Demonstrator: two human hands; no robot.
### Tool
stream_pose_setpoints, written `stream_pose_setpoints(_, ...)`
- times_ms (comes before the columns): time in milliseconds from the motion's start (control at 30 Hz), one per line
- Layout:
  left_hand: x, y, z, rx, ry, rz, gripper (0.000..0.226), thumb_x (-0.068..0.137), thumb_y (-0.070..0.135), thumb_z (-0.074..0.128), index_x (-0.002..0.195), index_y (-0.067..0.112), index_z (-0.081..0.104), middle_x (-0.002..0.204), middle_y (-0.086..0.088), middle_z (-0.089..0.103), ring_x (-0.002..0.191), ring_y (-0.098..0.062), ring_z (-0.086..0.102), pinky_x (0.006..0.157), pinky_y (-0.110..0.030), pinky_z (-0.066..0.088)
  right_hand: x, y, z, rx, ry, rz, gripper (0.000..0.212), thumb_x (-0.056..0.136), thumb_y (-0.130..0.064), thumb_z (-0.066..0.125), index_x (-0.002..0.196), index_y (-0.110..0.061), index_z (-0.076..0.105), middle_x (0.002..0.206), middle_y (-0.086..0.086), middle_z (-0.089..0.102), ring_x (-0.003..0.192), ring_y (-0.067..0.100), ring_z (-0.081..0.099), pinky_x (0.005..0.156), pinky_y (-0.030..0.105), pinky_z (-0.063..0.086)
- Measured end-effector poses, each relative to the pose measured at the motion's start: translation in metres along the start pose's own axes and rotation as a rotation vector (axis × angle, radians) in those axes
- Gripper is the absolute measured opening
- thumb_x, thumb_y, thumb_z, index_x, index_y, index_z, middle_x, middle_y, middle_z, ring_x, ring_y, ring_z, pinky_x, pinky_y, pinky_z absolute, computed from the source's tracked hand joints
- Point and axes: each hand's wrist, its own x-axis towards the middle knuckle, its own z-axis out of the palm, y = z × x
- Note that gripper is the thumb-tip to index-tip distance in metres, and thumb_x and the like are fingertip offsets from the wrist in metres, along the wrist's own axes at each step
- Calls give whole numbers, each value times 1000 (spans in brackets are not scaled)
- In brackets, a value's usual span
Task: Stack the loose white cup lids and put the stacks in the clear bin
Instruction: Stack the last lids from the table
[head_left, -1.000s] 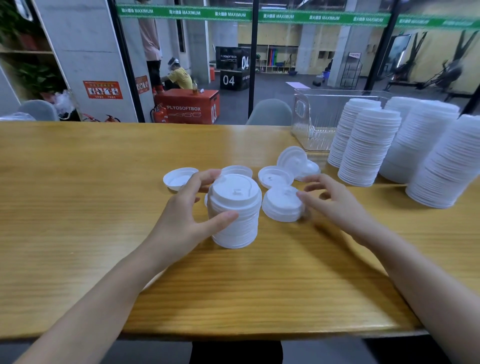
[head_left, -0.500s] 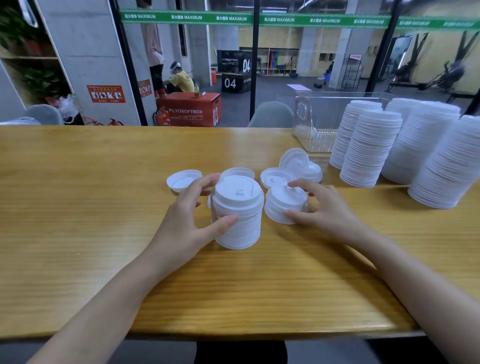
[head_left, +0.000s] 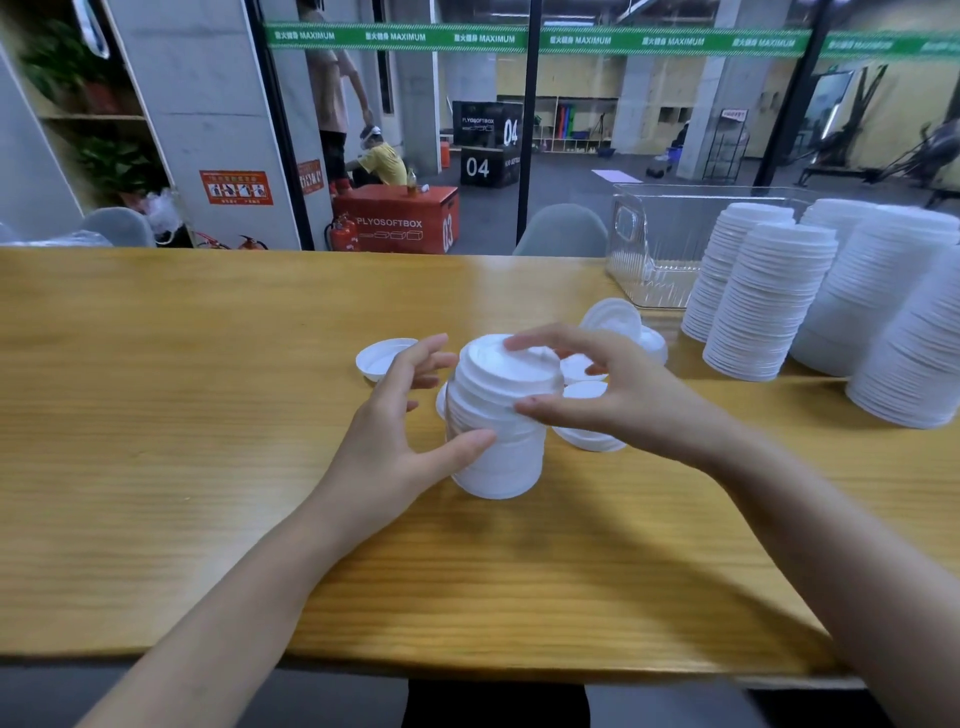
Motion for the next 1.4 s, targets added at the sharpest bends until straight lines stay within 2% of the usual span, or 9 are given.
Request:
stream_pose_setpoints(200,0,2,-1,-6,19,28,78,71,56,69,140,37,42,132,29,51,128,-2,47,105,-23,37,2,1,6,-8,-23,-3,43,81,-34,78,121,-36,64,126,-22,61,117,8,50,87,10,38)
stream_pose_setpoints(300,-1,3,-2,-6,47,57,64,76,53,66,135,36,47,132,23,54,127,-6,49,105,-26,39,3,6,9,-20,-20,-15,44,80,-38,78,121,-37,63,126,-24,60,122,9,49,91,7,35)
stream_pose_setpoints(567,-2,5,-2,5,63,74,47,81,51,63,124,34,56,127,18,57,125,-10,50,105,-30,40,-5,12,-2,19,75,7,65,71,-52,70,133,-42,53,132,-28,54,118,-4,47,90,3,33)
stream_pose_setpoints(733,-2,5,-3,4,68,80,45,82,51,61,122,32,57,127,19,58,123,-10,52,103,-29,40,-27,56,-9,-128,218,86,56,77,-58,73,126,-47,50,132,-27,51,124,4,44,104,27,36)
stream_pose_setpoints(900,-2,5,-2,11,71,88,43,82,52,60,121,32,58,125,20,59,120,-10,54,102,-25,40,-42,81,-1,-335,143,262,64,75,-66,63,133,-46,45,141,-17,43,131,15,31,112,45,28)
stream_pose_setpoints(1067,-2,5,-3,6,76,91,43,82,52,60,120,32,59,125,19,59,119,-7,55,101,-22,40,-38,84,1,-395,109,290,56,81,-59,63,132,-45,47,136,-19,50,127,12,34,106,41,30)
stream_pose_setpoints(1200,-3,5,-2,1,74,92,43,82,52,60,120,32,59,125,21,59,120,-8,55,100,-21,39,-38,83,-1,-357,183,295,40,84,-50,66,123,-46,54,124,-20,57,121,12,40,99,37,30)
stream_pose_setpoints(1333,-3,4,-2,2,77,97,42,82,52,61,120,32,59,125,20,59,120,-9,55,101,-20,39,-38,82,-1,-280,264,271,29,84,-46,68,112,-47,58,114,-23,59,114,13,47,103,43,36)
stream_pose_setpoints(1400,-2,4,-2,-5,82,97,42,82,51,61,120,32,59,125,20,59,119,-8,55,100,-19,39,-38,80,-2,-177,313,265,26,85,-40,70,110,-43,61,116,-23,61,111,13,52,98,33,38)
